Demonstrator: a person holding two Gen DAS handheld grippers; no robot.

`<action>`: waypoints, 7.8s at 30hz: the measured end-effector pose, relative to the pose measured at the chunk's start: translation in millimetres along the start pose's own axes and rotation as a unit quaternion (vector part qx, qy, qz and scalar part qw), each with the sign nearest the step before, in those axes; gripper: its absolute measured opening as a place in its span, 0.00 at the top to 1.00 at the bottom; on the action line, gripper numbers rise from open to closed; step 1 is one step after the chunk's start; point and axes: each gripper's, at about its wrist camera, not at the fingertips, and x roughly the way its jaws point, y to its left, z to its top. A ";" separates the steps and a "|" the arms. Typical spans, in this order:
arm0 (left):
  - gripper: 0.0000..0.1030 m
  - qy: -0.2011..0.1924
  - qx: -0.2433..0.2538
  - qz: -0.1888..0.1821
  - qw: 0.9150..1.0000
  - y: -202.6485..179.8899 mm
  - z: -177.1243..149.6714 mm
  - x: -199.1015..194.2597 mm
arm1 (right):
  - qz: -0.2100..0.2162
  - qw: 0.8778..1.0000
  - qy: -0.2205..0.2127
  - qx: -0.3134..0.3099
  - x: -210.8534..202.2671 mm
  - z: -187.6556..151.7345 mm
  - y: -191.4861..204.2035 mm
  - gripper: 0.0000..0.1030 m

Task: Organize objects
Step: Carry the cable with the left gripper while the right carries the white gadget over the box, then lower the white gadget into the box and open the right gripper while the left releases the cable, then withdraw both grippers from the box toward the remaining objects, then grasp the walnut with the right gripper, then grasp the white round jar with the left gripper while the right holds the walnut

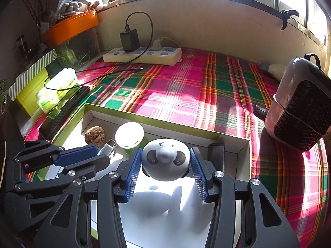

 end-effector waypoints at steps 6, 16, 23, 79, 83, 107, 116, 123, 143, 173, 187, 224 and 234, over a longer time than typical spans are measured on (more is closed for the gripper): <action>0.85 0.005 0.000 0.003 1.000 1.8 -0.3 6.1 | 0.001 1.000 0.007 0.005 7.9 2.6 -2.4 0.53; 0.85 0.004 0.001 0.004 1.000 2.0 0.6 7.8 | -0.004 1.000 0.022 0.004 16.9 5.5 -3.9 0.53; 0.85 0.006 0.003 0.005 1.000 3.0 1.4 8.9 | -0.007 1.000 0.029 0.001 19.2 5.8 -3.3 0.53; 0.75 0.007 -0.002 0.026 1.000 0.7 -1.5 -0.5 | -0.011 1.000 0.025 0.013 12.3 0.8 -1.6 0.50; 0.75 0.004 -0.007 0.024 1.000 0.5 -2.8 -5.6 | -0.008 1.000 0.022 0.014 8.9 -1.7 0.3 0.47; 0.74 -0.031 -0.015 0.023 0.999 -6.6 -30.6 -56.7 | -0.005 1.000 -0.020 0.021 -41.7 -33.5 15.0 0.47; 0.74 -0.044 -0.017 0.027 0.999 -9.2 -48.9 -75.3 | -0.010 0.999 -0.035 0.027 -62.6 -54.4 18.6 0.47; 0.74 -0.051 -0.019 0.016 0.998 -12.2 -59.7 -88.1 | -0.009 0.998 -0.044 0.039 -78.3 -69.5 18.3 0.47; 0.74 -0.025 -0.032 -0.009 0.999 -14.0 -100.6 -89.0 | -0.016 0.999 -0.038 0.036 -92.6 -123.0 31.8 0.47; 0.73 0.000 -0.039 -0.019 0.999 -13.5 -104.6 -72.3 | -0.021 1.000 0.006 0.005 -63.5 -113.9 44.6 0.47; 0.73 0.002 -0.031 -0.027 0.999 -17.6 -100.6 -68.7 | -0.016 1.000 0.001 0.005 -69.6 -118.9 41.8 0.69; 0.66 0.007 -0.014 -0.003 1.000 -42.3 -79.7 -41.6 | -0.015 0.999 -0.011 0.043 -95.3 -142.3 7.2 0.69; 0.66 0.005 -0.019 0.009 1.000 -43.4 -79.1 -41.0 | -0.010 0.999 -0.009 0.041 -94.8 -143.9 9.0 0.69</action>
